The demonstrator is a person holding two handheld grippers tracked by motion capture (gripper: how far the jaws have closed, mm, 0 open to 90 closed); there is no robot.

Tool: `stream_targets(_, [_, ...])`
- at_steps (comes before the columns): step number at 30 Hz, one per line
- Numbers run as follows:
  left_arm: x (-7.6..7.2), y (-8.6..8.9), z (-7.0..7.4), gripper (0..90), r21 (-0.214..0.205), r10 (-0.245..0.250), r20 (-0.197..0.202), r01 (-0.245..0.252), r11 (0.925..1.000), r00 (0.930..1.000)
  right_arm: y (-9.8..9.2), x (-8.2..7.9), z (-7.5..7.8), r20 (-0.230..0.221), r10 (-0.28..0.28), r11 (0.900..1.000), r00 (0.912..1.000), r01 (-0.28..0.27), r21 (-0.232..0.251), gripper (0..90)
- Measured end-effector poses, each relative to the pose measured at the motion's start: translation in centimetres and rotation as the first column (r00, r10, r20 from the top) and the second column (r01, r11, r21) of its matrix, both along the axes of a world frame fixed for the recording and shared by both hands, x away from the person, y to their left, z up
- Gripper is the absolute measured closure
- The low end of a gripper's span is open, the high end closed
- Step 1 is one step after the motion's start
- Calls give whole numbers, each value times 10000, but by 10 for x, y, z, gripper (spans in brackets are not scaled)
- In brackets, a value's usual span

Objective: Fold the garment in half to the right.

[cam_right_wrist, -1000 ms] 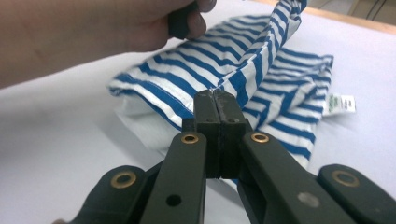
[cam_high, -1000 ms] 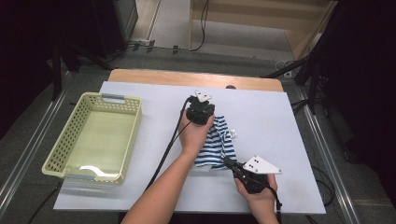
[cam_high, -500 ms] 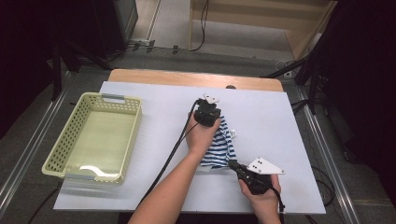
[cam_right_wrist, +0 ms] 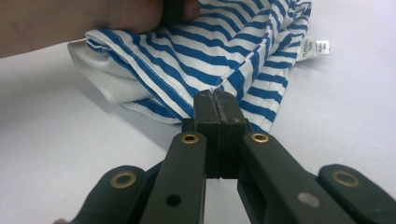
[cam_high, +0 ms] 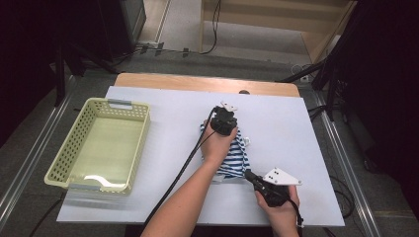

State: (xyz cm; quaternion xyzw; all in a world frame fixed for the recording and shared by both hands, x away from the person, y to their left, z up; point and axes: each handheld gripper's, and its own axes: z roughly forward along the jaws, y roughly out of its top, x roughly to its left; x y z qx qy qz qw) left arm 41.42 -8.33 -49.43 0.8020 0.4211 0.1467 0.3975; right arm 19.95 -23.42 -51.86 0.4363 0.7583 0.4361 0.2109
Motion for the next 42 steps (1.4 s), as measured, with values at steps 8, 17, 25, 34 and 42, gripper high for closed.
stream_targets(8, [4,-6,-5,875,268,-62,-300,70,9996,9995,0,-1,-1,-39,-85,9996,10000,84,-251,878])
stream_targets(17, [7,-7,-8,825,203,-353,-722,369,9991,9968,-2,-2,-2,-83,-170,9995,9998,168,-267,870])
stream_targets(25, [9,-5,-6,619,-483,-591,-924,548,9973,9940,-17,-7,2,314,-1025,9942,9942,1035,-305,753])
stream_targets(34, [5,3,13,515,-891,-980,-489,934,9916,9940,-25,-3,12,555,-1290,9916,9901,1286,103,775])
stream_targets(42, [0,25,28,560,-1168,-1049,-144,1025,9879,9944,-9,9,16,94,-510,9987,9987,510,34,871])
